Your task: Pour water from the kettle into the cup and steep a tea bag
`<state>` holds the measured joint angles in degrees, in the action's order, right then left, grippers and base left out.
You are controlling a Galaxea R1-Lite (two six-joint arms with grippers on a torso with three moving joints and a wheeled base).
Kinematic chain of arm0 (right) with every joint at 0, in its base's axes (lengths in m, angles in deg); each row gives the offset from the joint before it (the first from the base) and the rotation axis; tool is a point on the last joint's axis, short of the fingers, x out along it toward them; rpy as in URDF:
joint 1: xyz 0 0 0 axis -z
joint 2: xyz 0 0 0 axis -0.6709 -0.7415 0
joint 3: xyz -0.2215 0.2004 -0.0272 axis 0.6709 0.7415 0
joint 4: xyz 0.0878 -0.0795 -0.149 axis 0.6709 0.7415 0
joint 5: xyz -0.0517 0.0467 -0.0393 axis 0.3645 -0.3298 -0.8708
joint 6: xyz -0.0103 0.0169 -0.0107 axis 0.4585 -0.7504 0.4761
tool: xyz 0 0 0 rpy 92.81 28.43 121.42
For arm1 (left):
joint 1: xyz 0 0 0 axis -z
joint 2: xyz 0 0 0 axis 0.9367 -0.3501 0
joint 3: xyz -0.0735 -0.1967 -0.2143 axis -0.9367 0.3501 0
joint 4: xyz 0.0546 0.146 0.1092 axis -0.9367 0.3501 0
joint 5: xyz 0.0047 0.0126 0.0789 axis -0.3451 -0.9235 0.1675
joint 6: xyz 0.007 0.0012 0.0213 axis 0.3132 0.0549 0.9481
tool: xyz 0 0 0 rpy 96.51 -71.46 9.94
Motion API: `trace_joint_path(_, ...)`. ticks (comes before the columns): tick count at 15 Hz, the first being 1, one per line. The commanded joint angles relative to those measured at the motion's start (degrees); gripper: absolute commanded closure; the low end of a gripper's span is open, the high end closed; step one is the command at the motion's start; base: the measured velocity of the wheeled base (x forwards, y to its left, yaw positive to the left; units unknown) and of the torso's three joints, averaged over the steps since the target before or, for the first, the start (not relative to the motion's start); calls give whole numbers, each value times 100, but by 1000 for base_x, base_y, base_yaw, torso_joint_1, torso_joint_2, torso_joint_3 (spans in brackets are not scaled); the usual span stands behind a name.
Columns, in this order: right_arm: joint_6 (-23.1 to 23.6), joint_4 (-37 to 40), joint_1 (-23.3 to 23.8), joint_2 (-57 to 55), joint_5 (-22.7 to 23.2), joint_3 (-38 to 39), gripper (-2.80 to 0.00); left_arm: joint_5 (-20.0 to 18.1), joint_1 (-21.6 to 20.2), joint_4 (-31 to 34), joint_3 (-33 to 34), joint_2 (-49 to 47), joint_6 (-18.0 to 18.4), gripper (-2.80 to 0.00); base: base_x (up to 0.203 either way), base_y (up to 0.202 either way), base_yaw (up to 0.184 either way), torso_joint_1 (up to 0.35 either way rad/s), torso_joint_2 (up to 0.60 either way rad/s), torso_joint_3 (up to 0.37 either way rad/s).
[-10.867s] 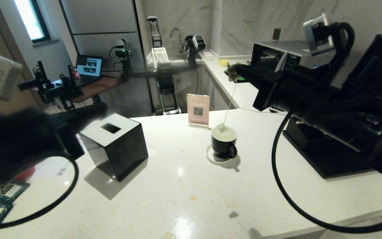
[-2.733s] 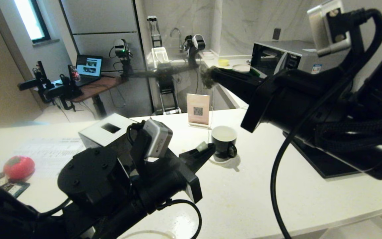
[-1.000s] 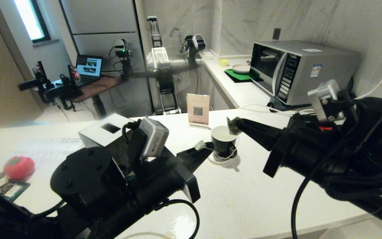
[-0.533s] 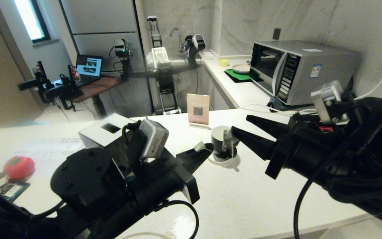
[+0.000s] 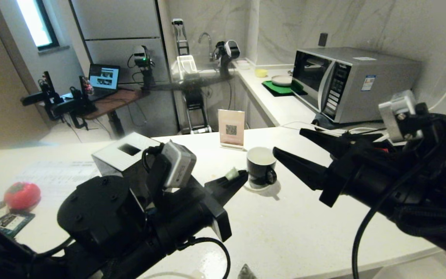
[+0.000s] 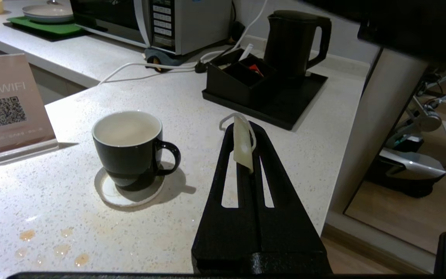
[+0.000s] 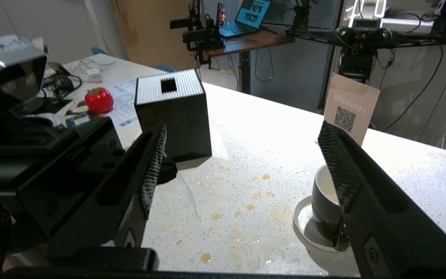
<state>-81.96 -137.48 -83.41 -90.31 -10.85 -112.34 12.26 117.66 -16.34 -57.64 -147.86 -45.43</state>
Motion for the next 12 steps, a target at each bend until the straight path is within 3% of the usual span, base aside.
trace_joint_path(1,-5,-31,6,106,5,-14,-280,-3,-8,-49,26,24,-8,0,0,0,0,0,0,0)
trace_joint_path(12,4,-43,213,213,5,-9,-280,-3,1,-49,43,15,-8,0,0,0,0,0,0,0)
